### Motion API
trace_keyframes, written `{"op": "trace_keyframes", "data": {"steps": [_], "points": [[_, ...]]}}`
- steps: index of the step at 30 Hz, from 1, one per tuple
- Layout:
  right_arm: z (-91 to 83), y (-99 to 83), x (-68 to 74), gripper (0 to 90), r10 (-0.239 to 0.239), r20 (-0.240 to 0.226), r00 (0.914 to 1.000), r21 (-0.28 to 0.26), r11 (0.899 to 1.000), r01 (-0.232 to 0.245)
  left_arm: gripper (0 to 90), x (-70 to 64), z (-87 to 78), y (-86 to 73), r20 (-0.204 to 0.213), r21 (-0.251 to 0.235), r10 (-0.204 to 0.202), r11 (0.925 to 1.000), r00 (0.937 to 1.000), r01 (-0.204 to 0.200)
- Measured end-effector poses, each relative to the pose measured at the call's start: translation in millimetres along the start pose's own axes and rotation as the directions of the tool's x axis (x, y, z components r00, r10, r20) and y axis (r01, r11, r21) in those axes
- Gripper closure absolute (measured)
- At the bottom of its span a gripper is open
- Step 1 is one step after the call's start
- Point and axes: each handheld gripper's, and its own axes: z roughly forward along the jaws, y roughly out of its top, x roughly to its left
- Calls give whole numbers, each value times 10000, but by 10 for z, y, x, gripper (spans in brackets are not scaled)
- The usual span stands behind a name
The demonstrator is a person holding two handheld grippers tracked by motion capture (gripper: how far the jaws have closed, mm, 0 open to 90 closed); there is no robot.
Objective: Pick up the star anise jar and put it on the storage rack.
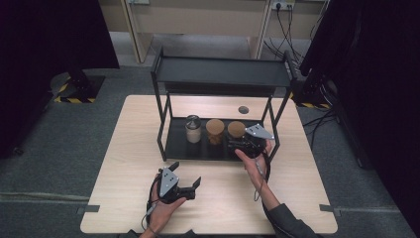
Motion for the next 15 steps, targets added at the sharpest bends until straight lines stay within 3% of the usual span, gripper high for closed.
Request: {"op": "trace_keyframes", "data": {"steps": [15], "points": [[-75, -9, 47, 37, -83, -307, 9995, -184, 9998, 78, 33, -2, 0, 0, -4, 3, 14, 10000, 10000, -14]]}}
